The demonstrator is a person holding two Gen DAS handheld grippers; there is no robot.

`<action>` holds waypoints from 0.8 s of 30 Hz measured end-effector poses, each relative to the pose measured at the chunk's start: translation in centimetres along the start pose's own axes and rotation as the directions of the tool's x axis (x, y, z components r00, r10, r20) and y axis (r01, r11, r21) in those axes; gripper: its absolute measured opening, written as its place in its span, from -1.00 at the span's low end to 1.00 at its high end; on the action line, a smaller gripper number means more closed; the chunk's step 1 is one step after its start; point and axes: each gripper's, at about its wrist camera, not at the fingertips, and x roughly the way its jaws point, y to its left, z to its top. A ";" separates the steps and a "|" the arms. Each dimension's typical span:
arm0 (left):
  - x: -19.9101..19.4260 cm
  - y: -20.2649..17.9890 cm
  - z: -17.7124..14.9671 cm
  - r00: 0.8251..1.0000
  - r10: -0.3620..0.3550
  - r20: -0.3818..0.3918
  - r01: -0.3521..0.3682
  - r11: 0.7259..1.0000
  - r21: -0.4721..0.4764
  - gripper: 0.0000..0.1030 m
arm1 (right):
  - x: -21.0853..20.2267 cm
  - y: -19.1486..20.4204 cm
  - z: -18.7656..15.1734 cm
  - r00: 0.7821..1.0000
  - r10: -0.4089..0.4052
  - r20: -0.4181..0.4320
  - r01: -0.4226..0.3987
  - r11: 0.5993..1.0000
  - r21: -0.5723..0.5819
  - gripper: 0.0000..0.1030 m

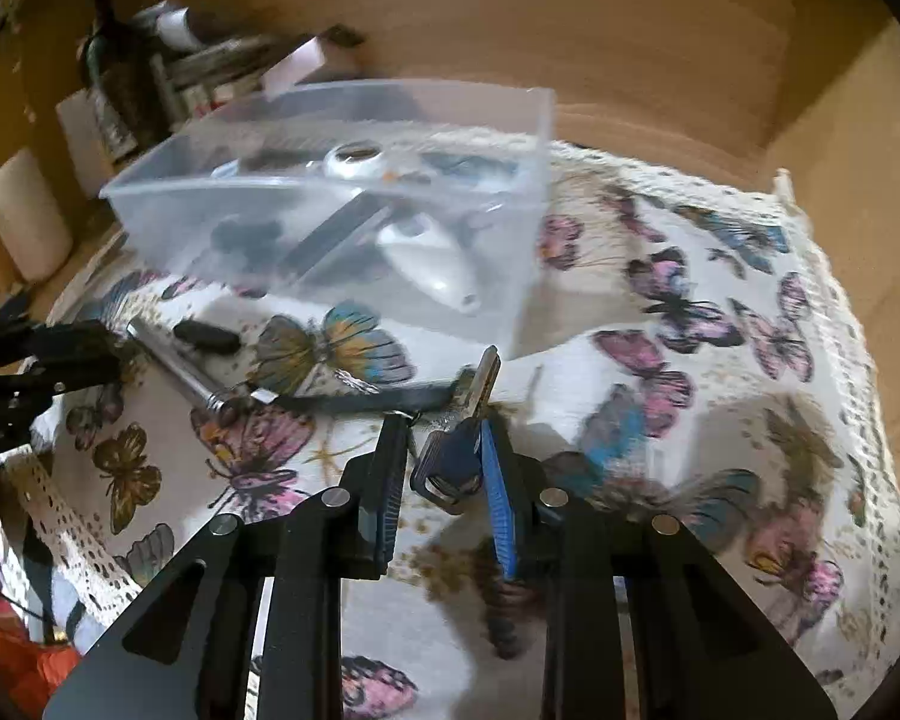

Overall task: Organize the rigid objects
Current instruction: 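Grasp the metal mesh ball with the left tool while the right tool grasps the keys, then carry the mesh ball and keys into the clear box and release both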

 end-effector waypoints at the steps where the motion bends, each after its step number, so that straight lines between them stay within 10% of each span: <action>1: -0.3 0.1 0.1 1.000 0.006 0.012 -0.006 1.000 0.001 -0.35 | -0.4 -0.2 0.1 1.000 -0.010 0.014 0.010 1.000 0.005 -0.56; 24: -4.3 1.5 7.9 0.971 0.037 0.236 -0.027 0.999 -0.046 -0.35 | -5.6 0.6 7.2 0.959 0.021 0.284 -0.013 0.999 -0.032 -0.55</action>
